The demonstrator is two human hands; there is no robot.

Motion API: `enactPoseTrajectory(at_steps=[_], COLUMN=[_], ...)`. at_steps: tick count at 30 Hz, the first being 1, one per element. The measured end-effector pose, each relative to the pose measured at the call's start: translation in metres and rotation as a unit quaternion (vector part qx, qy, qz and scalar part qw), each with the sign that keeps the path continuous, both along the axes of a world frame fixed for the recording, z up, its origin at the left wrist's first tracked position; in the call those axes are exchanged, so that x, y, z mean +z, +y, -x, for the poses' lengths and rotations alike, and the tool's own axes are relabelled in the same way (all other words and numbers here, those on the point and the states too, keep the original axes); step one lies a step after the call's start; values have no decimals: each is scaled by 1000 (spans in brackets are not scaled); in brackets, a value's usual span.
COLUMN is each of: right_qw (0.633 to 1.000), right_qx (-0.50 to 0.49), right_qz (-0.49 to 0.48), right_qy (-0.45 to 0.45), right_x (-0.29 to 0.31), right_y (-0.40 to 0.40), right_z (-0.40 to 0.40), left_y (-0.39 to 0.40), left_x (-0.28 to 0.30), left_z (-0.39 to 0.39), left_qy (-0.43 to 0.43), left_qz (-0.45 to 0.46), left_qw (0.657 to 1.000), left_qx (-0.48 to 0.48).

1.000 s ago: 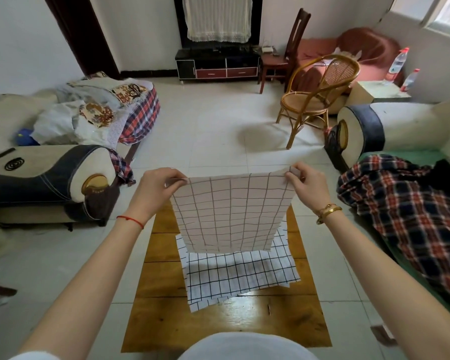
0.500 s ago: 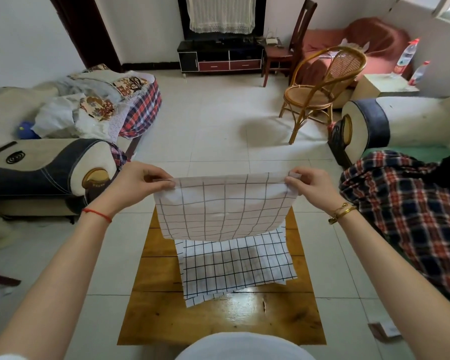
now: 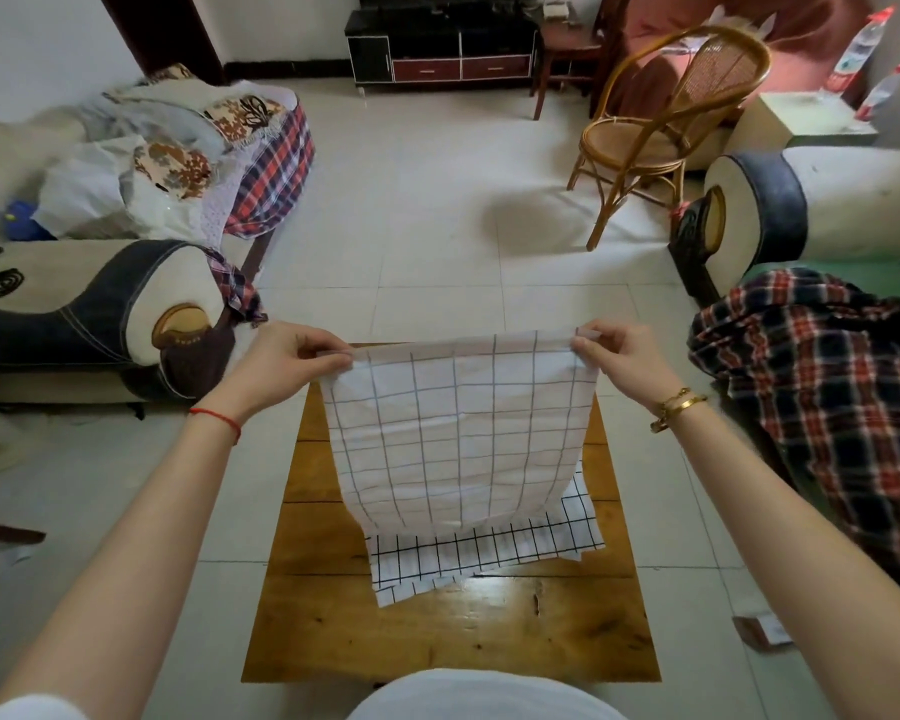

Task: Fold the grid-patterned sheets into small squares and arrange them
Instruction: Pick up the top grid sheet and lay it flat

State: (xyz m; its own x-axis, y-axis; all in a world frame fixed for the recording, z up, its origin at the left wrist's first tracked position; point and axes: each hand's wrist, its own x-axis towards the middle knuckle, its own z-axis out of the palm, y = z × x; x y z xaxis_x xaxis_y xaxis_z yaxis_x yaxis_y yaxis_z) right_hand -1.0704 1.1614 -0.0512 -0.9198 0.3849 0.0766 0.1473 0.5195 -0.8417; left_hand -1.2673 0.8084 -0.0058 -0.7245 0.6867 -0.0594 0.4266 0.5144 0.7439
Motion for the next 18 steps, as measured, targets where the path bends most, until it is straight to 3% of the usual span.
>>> enactPoseTrajectory(at_steps=[10,18], right_qw=[991,979], right_qx=[-105,-133], right_qz=[-9,-34], right_qy=[-87,-152], right_x=[-65,-106], right_y=[16,24], right_z=[68,93], left_y=[38,58], left_x=[-74,-125], left_z=[59,79], left_qy=[-23,-33], left_qz=[11,21], left_qw=[998,995], left_qx=[49,94])
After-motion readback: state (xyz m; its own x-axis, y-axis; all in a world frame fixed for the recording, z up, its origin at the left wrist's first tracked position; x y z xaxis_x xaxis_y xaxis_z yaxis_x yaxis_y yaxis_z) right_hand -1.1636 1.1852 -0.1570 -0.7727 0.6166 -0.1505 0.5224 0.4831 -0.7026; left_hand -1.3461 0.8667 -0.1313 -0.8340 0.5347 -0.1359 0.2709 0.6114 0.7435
